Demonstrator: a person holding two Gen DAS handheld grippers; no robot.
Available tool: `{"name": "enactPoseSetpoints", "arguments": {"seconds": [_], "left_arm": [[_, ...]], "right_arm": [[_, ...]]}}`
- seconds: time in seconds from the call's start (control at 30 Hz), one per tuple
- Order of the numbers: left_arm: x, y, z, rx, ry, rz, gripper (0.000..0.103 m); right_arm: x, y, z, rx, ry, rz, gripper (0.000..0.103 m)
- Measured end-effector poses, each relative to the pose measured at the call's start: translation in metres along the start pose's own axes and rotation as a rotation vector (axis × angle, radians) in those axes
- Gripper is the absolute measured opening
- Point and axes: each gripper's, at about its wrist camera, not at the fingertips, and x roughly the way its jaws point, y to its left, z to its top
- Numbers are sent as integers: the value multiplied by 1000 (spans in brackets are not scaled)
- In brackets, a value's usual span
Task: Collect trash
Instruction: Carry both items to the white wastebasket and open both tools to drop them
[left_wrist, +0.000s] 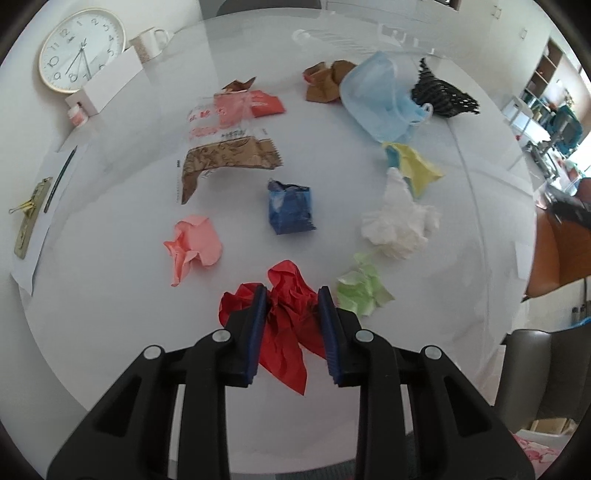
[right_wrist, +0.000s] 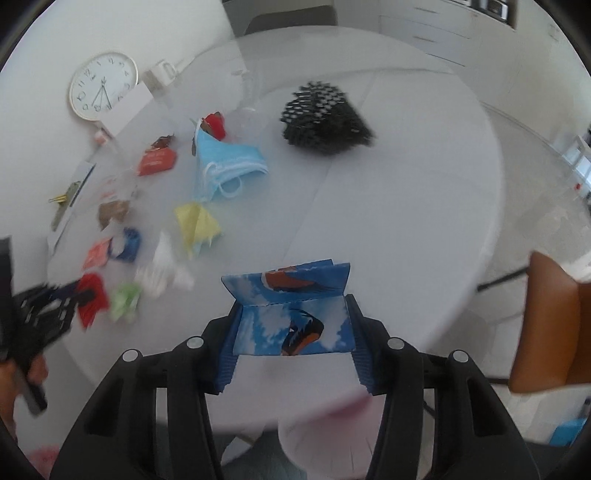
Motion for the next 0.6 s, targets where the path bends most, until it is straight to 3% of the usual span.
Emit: {"name": "enactPoseSetpoints", "arguments": {"seconds": [0.13, 0.23, 0.4, 0.53, 0.57, 0.6], "left_arm": [[-24, -12, 5, 77, -40, -41, 28], [-46, -24, 10, 132, -57, -112, 28], [-80, -56, 9, 241, -86, -185, 28], [-96, -91, 2, 293, -93, -254, 28], [-100, -101, -1, 310, -99, -258, 28], [-103, -113, -4, 328, -106, -260, 28]], "right_arm": [[-21, -6, -52, 76, 35, -58, 52], [-11, -17, -90, 159, 77, -76, 52], [13, -29, -126, 220, 119, -116, 52], [23, -35, -136, 218, 129, -113, 53], [25, -35, -135, 209, 134, -109, 58], [27, -36, -134, 197, 138, -103, 69]]}}
